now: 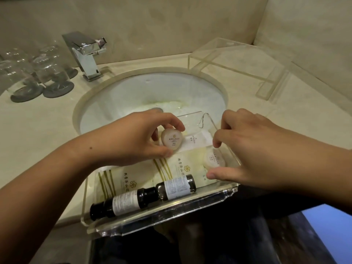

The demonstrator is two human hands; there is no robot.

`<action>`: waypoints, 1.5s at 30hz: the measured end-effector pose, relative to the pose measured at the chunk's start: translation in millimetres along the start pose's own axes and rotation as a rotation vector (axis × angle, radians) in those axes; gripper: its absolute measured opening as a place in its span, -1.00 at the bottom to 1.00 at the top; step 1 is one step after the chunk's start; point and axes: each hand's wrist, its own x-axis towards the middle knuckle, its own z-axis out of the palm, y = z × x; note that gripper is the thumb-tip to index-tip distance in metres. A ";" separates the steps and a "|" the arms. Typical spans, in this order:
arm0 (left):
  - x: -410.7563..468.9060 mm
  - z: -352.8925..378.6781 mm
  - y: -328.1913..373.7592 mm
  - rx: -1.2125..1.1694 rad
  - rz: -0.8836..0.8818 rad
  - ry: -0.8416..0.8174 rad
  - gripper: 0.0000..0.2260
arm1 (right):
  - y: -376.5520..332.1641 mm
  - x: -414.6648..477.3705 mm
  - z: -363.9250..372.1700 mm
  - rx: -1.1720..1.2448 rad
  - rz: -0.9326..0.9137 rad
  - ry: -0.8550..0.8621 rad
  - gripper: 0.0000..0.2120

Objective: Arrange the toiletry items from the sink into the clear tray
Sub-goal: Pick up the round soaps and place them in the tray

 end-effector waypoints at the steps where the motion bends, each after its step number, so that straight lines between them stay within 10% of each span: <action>1: 0.1 -0.1 0.3 0.015 -0.001 0.001 -0.56 | -1.7 0.8 1.0 -0.015 0.010 0.003 -0.30; 18: 7.7 5.1 1.7 0.111 0.076 0.049 -0.54 | 14.9 13.7 -3.9 0.237 -0.210 -0.118 -0.54; 45: 27.3 25.2 25.2 0.198 0.197 0.048 -0.64 | -7.1 -2.3 -1.7 0.192 0.119 -0.056 -0.48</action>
